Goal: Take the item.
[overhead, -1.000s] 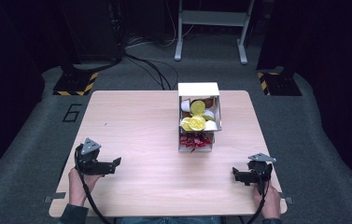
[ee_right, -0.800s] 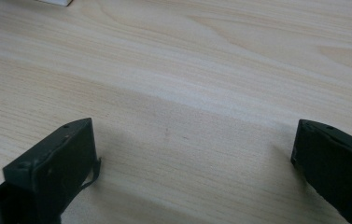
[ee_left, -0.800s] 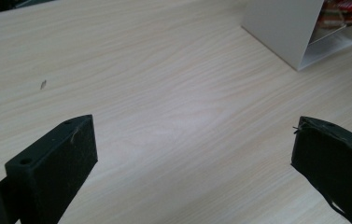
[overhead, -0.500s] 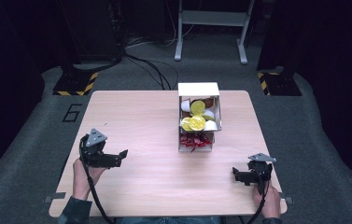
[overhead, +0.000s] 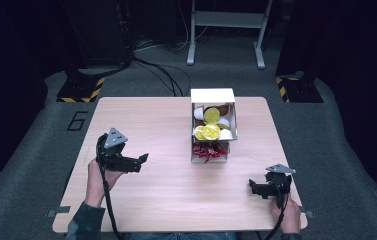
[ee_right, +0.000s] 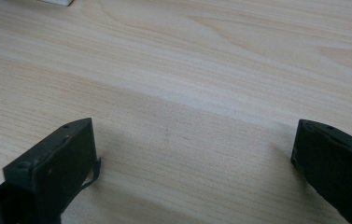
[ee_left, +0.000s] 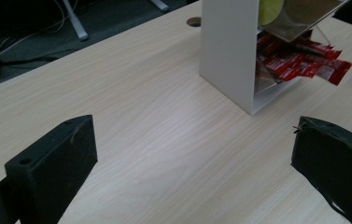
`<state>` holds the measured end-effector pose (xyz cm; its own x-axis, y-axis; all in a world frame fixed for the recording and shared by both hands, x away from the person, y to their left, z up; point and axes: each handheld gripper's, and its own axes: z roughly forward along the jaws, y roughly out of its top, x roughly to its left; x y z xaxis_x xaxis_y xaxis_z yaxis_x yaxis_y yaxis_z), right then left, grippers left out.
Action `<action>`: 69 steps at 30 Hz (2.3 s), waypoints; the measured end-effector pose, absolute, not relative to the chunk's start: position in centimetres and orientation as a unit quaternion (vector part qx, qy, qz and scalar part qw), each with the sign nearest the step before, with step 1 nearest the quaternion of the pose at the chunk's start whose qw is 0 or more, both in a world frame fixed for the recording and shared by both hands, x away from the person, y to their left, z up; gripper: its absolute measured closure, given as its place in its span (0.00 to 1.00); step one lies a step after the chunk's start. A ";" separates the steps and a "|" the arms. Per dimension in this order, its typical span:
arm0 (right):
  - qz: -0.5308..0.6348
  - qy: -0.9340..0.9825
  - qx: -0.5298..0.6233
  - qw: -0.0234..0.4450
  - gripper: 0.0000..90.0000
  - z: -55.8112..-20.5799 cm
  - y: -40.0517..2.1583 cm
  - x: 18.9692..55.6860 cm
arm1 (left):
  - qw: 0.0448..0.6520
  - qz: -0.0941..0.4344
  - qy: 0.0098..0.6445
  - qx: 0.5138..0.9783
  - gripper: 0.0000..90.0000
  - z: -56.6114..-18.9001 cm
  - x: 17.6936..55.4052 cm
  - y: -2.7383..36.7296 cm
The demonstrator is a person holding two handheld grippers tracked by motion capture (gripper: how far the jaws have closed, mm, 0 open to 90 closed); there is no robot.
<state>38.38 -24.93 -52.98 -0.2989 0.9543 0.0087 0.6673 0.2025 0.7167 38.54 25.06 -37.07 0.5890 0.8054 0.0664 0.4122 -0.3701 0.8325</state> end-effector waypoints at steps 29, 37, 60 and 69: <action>0.316 0.741 0.547 0.226 0.00 -53.0 -24.9 38.4 | 0.442 0.227 0.308 0.811 0.00 -30.9 41.6 17.0; 0.317 0.741 0.547 0.226 0.00 -53.0 -24.9 38.4 | 0.444 0.226 0.291 0.816 0.00 -30.1 42.6 14.7; 0.316 0.740 0.549 0.228 0.00 -53.0 -24.9 38.4 | 0.436 0.194 0.226 0.849 0.08 -29.6 44.3 6.2; 0.316 0.740 0.549 0.228 0.00 -53.0 -24.9 38.4 | 0.413 0.181 0.237 0.861 0.21 -31.3 45.5 4.4</action>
<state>38.40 -24.89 -53.00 -0.2939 0.9558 0.0091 0.6679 0.1985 0.7173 45.50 4.44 -31.33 0.8217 0.5581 0.1155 0.2593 -0.5465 0.7963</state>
